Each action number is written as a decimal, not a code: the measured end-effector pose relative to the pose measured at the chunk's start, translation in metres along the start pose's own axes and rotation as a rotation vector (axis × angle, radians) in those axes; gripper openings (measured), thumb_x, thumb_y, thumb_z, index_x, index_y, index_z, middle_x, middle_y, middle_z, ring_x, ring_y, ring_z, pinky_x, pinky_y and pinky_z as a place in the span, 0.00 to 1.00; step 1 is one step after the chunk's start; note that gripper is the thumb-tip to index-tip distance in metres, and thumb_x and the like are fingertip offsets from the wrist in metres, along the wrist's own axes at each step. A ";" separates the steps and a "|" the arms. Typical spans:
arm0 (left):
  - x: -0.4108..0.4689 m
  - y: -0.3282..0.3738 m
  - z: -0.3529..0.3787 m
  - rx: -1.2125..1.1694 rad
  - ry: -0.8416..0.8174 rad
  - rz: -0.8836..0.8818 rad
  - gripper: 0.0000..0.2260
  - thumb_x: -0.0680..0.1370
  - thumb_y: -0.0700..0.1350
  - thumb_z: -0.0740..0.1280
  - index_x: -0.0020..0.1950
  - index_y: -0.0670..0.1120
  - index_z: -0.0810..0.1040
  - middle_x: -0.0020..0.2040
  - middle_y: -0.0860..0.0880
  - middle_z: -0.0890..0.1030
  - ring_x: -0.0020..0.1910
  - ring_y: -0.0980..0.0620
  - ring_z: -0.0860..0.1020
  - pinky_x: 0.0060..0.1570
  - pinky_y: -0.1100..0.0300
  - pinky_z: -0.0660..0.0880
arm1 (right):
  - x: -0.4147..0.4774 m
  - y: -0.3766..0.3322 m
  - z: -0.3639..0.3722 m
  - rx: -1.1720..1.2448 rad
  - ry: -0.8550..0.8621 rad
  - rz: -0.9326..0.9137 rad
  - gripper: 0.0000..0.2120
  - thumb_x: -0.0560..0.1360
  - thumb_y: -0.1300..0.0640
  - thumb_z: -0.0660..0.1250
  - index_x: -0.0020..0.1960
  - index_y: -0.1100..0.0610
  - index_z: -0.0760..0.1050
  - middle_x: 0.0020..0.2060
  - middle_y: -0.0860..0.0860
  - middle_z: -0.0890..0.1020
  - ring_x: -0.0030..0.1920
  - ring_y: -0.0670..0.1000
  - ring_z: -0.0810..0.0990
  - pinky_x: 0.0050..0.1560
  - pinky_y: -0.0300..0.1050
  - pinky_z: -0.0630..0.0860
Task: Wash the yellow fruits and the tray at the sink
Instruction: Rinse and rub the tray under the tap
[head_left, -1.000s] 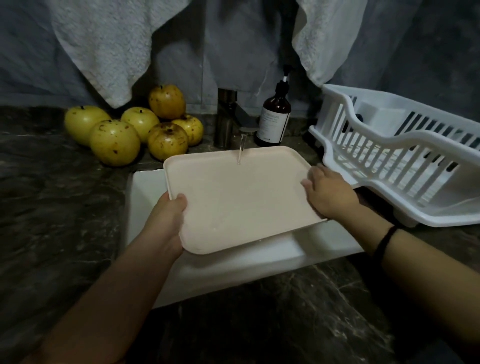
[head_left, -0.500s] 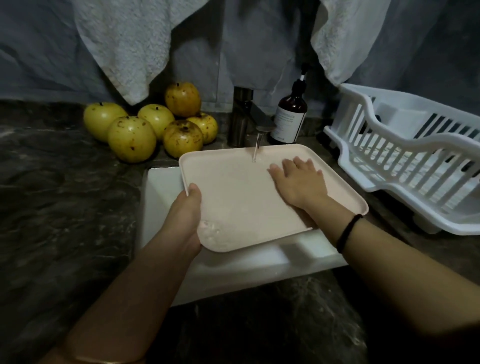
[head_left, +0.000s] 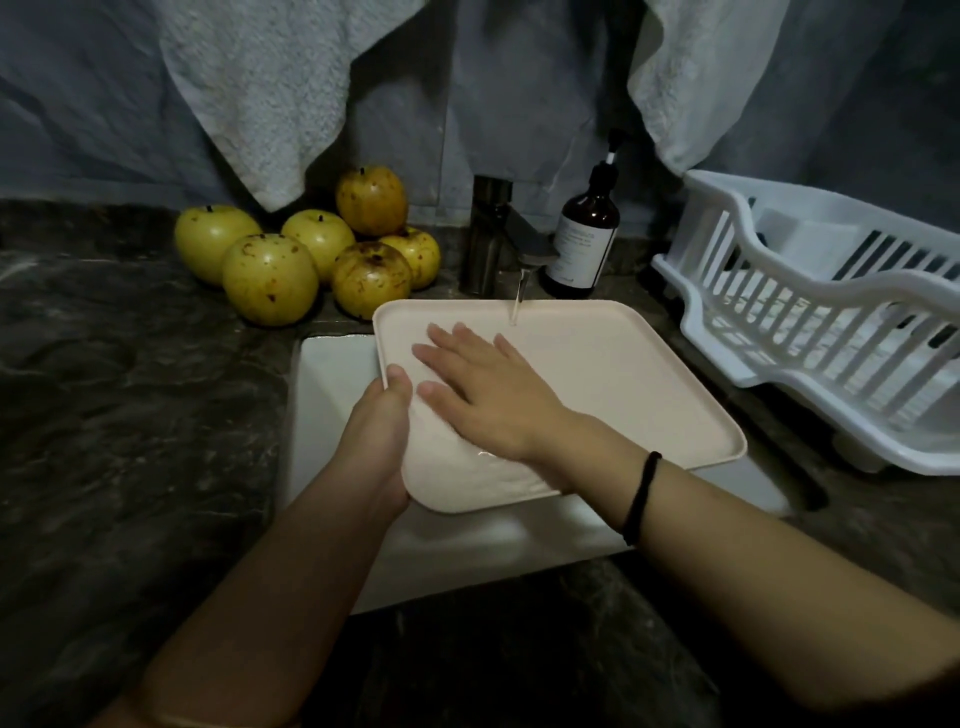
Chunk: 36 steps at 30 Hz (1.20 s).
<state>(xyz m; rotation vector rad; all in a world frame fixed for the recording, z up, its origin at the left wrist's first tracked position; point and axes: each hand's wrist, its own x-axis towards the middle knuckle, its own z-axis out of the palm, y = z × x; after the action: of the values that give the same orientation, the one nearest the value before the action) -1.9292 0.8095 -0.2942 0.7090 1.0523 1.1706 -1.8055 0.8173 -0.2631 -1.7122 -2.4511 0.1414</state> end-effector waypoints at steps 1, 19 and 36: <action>0.000 0.000 0.001 -0.012 -0.012 -0.005 0.19 0.83 0.54 0.51 0.68 0.48 0.71 0.58 0.43 0.80 0.52 0.43 0.81 0.47 0.51 0.78 | -0.003 0.002 -0.001 0.001 0.000 -0.014 0.25 0.81 0.41 0.49 0.77 0.45 0.54 0.78 0.44 0.50 0.77 0.47 0.45 0.75 0.52 0.42; -0.003 -0.001 -0.001 0.021 0.088 0.014 0.15 0.83 0.51 0.54 0.67 0.49 0.71 0.57 0.45 0.79 0.52 0.41 0.79 0.56 0.44 0.75 | -0.049 0.113 -0.022 -0.216 0.145 0.567 0.22 0.81 0.45 0.51 0.66 0.57 0.71 0.64 0.58 0.72 0.64 0.60 0.69 0.61 0.54 0.70; -0.001 0.003 0.000 0.031 0.135 -0.001 0.17 0.83 0.51 0.54 0.68 0.47 0.71 0.58 0.44 0.79 0.53 0.41 0.79 0.55 0.44 0.76 | -0.066 0.071 -0.039 -0.069 -0.140 0.456 0.24 0.78 0.47 0.60 0.25 0.55 0.70 0.23 0.48 0.75 0.31 0.49 0.75 0.34 0.42 0.67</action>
<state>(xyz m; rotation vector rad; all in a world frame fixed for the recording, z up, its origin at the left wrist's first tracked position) -1.9305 0.8091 -0.2908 0.6611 1.1852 1.2170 -1.7108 0.7797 -0.2411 -2.3395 -2.1277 0.2350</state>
